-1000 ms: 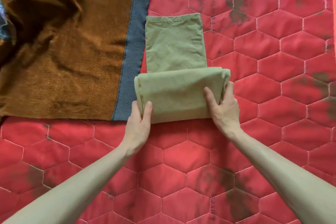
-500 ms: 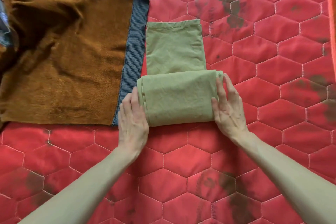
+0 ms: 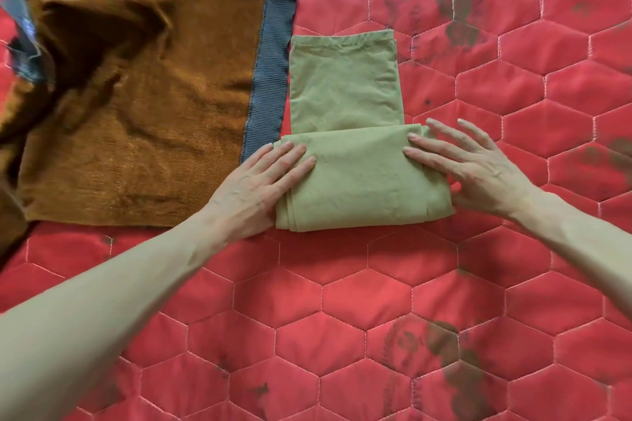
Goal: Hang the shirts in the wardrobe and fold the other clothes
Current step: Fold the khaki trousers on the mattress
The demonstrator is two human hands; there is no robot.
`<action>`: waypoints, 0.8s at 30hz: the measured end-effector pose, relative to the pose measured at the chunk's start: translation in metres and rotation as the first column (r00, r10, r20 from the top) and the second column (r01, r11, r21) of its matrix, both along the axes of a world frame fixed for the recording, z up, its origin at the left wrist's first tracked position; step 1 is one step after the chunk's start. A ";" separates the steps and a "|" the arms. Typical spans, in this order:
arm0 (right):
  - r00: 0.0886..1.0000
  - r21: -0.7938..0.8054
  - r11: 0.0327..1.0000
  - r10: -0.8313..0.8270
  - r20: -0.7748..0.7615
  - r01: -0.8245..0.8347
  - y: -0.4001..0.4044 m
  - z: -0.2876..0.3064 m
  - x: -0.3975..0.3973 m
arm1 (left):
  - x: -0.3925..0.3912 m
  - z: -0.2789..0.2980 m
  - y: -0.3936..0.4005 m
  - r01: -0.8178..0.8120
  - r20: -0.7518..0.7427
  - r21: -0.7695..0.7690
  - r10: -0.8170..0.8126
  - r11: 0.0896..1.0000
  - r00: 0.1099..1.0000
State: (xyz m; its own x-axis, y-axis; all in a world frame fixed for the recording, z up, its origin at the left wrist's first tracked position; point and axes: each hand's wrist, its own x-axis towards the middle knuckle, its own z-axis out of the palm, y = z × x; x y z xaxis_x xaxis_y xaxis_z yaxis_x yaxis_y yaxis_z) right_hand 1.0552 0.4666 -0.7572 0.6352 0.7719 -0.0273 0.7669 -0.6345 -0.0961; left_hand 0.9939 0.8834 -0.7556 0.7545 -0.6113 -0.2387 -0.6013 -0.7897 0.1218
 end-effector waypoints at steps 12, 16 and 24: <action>0.782 0.341 0.807 -0.221 -0.582 0.482 0.008 0.013 -0.035 | -0.020 0.022 -0.009 -0.535 -0.420 -0.525 0.345 0.662 0.840; 0.589 0.304 0.580 -0.398 -0.704 0.756 0.038 0.014 -0.039 | -0.009 0.025 -0.031 -0.752 -0.522 -0.536 0.549 0.384 0.653; 0.265 0.125 0.253 -0.655 -0.708 0.959 0.103 -0.018 -0.006 | 0.040 0.003 -0.065 -0.950 -0.543 -0.294 0.798 0.109 0.260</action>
